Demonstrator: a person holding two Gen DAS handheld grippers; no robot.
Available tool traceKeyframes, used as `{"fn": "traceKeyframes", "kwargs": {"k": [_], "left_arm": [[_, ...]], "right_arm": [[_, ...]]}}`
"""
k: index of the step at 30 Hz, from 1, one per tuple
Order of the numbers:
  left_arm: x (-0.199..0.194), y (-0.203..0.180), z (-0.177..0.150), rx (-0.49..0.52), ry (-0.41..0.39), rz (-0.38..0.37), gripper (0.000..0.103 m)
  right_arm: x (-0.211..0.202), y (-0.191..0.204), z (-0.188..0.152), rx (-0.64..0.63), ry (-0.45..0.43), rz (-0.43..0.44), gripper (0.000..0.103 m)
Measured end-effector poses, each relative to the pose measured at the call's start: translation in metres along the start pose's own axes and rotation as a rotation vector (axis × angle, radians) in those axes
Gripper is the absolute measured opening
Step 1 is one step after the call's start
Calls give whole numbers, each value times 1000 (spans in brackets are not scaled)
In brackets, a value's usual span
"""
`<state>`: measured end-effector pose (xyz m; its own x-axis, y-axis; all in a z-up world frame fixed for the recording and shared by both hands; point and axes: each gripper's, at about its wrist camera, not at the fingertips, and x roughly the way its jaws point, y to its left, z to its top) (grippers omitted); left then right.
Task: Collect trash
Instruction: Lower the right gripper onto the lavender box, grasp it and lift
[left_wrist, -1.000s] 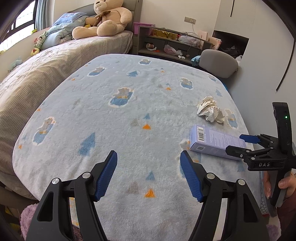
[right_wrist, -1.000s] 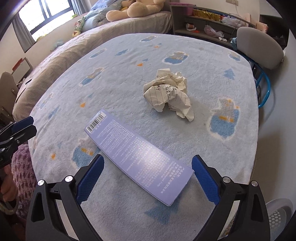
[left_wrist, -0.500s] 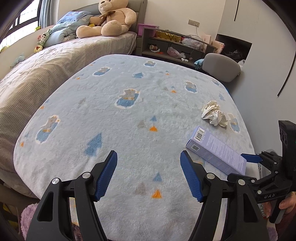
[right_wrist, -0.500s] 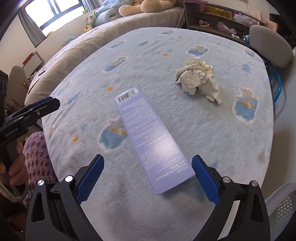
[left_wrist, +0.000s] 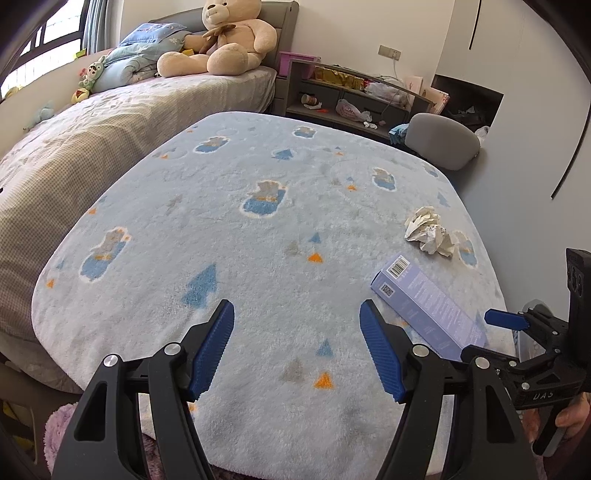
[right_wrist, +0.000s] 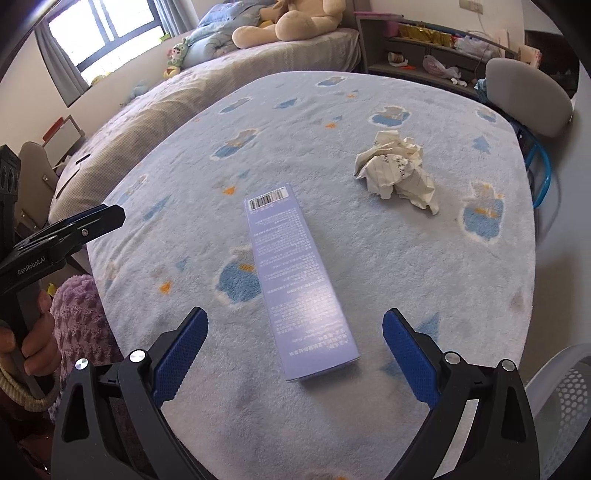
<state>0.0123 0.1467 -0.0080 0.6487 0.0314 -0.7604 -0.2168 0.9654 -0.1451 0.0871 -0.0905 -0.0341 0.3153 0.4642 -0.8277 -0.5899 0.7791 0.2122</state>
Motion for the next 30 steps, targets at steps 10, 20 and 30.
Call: {"fn": "traceKeyframes", "kwargs": {"k": [10, 20, 30], "left_arm": [[3, 0, -1, -3, 7, -1, 68], [4, 11, 0, -16, 17, 18, 68], [5, 13, -3, -18, 21, 7, 68]], "right_arm": [[16, 11, 8, -27, 15, -56, 94], [53, 31, 16, -97, 75, -128, 79], [60, 46, 13, -130, 88, -185, 44]]}}
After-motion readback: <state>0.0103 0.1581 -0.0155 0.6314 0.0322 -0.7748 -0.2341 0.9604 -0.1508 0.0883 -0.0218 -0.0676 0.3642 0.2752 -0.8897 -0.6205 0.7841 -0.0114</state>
